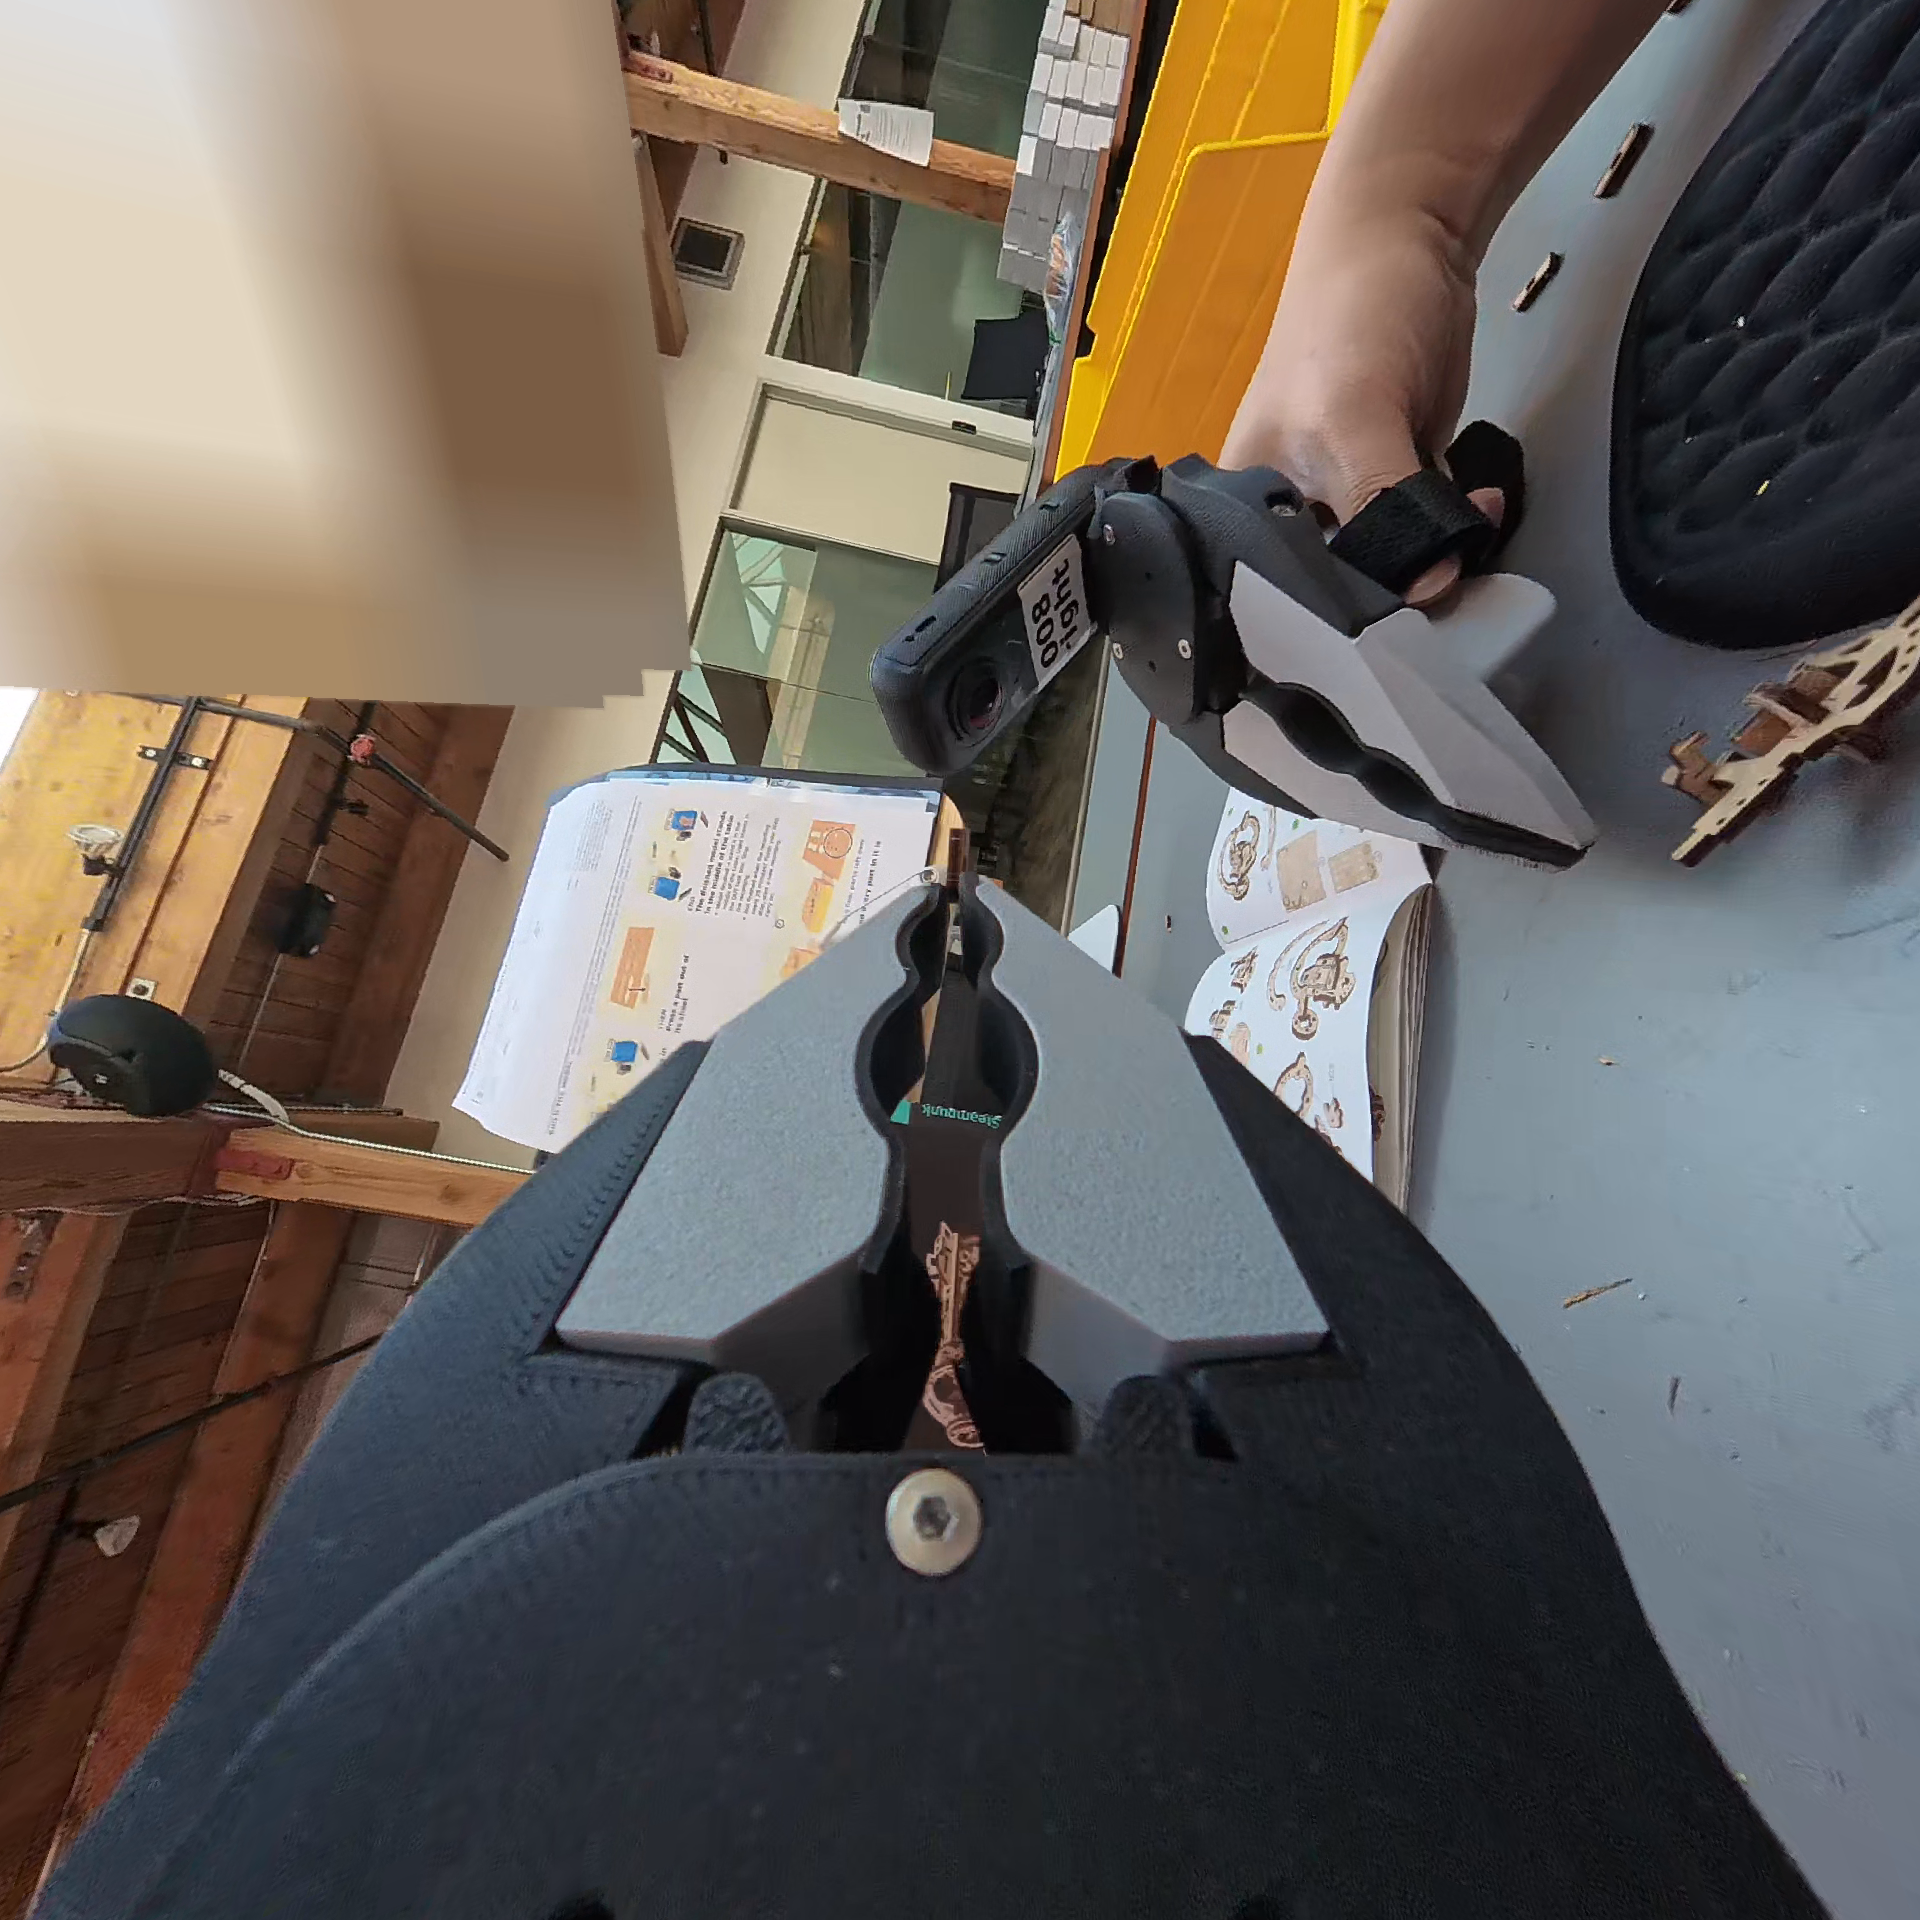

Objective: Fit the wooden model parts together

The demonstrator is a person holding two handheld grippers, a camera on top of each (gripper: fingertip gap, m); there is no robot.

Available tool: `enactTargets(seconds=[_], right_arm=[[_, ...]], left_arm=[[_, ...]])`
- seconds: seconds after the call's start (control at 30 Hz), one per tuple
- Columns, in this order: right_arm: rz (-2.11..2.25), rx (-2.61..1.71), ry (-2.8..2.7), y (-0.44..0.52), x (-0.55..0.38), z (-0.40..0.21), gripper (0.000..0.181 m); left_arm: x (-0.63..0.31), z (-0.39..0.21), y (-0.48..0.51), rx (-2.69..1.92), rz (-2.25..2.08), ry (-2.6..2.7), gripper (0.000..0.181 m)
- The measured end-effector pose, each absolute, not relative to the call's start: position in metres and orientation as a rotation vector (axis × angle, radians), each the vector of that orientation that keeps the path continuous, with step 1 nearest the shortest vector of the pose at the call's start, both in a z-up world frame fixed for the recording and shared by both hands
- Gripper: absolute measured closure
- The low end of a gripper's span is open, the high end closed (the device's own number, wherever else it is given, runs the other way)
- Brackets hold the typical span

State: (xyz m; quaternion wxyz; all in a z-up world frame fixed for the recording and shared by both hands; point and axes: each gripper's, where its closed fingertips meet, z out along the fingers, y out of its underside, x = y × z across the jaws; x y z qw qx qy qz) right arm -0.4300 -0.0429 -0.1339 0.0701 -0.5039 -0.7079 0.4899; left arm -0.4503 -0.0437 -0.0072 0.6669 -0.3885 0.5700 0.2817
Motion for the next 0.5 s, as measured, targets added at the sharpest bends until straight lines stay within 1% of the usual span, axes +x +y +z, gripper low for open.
enactTargets(seconds=[0.2, 0.27, 0.37, 0.5], right_arm=[[1.408, -1.526, -2.177, -0.041, -0.424, -0.138, 0.18], [1.367, -1.481, -2.205, -0.042, -0.418, -0.134, 0.171], [1.318, -1.422, -2.255, -0.046, -0.409, -0.131, 0.162], [1.3, -1.405, -2.294, -0.049, -0.407, -0.136, 0.16]], left_arm=[[-0.454, -0.013, -0.038, -0.962, 0.542, 1.282, 0.181], [-0.457, -0.018, -0.033, -1.004, 0.509, 1.283, 0.181], [-0.464, -0.023, -0.025, -1.054, 0.48, 1.271, 0.181], [-0.468, -0.022, -0.021, -1.096, 0.437, 1.25, 0.181]])
